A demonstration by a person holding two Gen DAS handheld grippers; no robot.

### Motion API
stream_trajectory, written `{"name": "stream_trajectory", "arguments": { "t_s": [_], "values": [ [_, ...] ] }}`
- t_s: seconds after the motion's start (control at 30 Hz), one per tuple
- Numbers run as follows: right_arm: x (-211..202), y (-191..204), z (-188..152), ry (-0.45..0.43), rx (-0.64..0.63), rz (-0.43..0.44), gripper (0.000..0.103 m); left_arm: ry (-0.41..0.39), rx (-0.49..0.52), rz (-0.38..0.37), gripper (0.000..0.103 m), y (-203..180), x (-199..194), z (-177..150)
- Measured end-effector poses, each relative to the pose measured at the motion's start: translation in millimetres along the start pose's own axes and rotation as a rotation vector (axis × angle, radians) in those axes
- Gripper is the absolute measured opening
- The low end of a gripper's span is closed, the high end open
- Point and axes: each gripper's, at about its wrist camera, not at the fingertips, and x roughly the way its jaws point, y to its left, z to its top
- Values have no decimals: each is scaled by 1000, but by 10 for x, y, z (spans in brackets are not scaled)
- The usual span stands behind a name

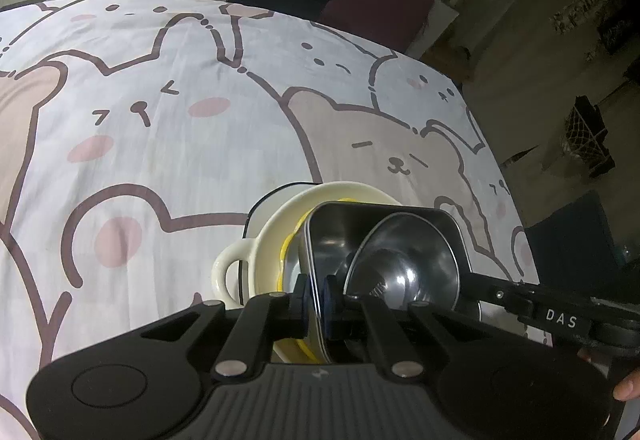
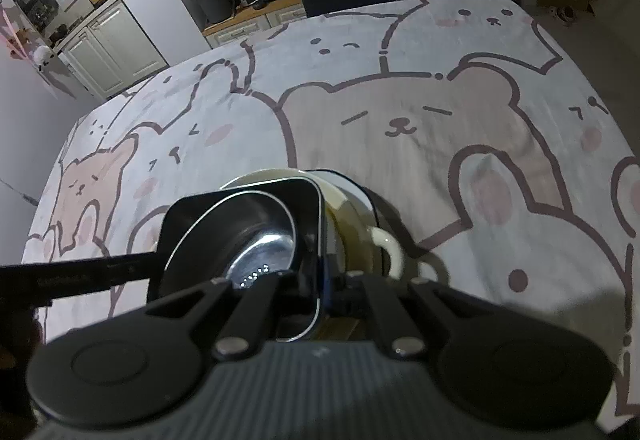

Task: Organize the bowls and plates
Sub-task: 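Lift the steel tray stack with both grippers and lower it into the bowls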

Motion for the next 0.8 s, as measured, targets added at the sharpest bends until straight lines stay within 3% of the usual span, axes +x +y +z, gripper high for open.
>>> {"name": "stream_trajectory", "arguments": {
  "t_s": [0.8],
  "values": [
    [85,-59,12,23,43,8,5,4,28,11,7,-23,4,6]
  ]
}}
